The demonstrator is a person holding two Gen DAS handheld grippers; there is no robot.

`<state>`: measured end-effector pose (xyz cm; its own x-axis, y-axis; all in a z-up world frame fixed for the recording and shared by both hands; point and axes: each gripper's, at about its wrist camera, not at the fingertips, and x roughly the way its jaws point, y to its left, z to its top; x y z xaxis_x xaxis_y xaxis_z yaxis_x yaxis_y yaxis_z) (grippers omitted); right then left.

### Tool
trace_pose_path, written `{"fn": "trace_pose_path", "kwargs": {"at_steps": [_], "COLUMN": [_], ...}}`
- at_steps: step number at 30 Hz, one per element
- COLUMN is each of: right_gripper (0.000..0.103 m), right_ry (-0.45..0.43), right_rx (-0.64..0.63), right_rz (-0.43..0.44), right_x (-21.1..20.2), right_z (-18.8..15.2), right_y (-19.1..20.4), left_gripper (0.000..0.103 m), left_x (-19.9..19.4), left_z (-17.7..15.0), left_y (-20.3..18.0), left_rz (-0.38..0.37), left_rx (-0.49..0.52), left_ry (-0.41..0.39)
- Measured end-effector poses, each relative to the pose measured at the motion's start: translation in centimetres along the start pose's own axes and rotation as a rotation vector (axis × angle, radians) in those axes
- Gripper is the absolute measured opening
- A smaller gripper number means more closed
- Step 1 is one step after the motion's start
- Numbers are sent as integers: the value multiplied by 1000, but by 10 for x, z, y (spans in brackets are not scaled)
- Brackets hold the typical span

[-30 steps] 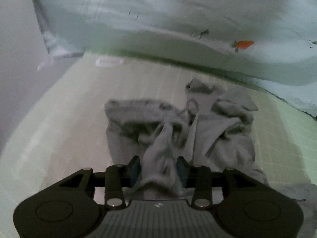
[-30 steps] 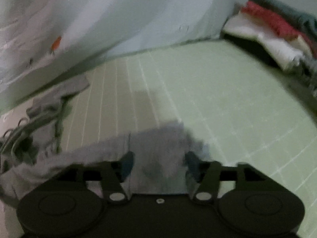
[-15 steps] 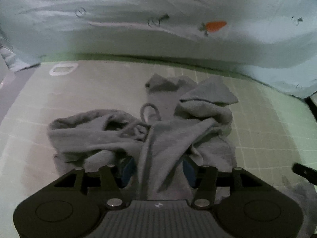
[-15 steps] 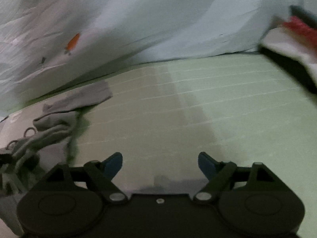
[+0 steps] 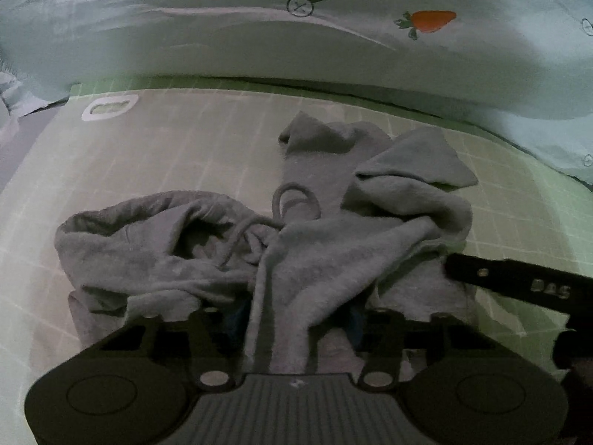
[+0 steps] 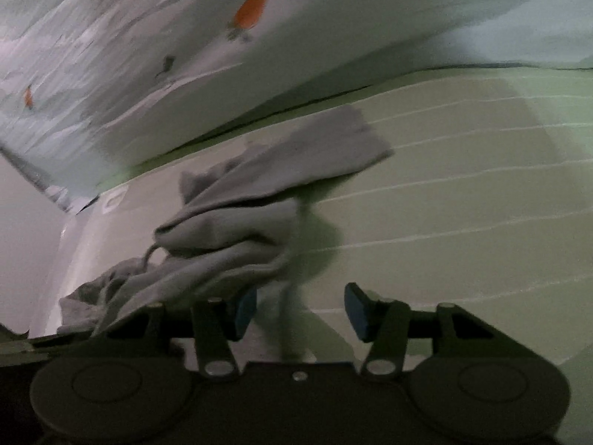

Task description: Fold clothes

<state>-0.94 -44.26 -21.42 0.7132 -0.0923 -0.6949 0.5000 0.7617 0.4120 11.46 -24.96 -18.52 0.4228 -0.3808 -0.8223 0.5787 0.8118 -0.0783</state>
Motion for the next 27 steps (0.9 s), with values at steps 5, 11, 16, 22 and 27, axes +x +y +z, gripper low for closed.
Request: {"fn": "trace_pose_path", "kwargs": {"at_steps": [5, 11, 16, 22, 27], "right_gripper": [36, 9, 9, 9, 9], "right_ry": [31, -63, -222, -432, -657], "right_rx": [-115, -176, -145, -40, 37], "right_rz": [30, -79, -326, -586, -747], "right_x": [14, -4, -50, -132, -211], "right_z": [1, 2, 22, 52, 67], "right_y": [23, 19, -30, -102, -117], "left_gripper": [38, 24, 18, 8, 8], "left_x": [-1, -23, -64, -115, -163], "left_z": [1, 4, 12, 37, 73], "left_y": [4, 9, 22, 21, 27], "left_rz": [-8, 11, 37, 20, -4], "left_rx": [-33, -51, -106, -129, -129], "left_ry": [-5, -54, -146, -313, -489]}}
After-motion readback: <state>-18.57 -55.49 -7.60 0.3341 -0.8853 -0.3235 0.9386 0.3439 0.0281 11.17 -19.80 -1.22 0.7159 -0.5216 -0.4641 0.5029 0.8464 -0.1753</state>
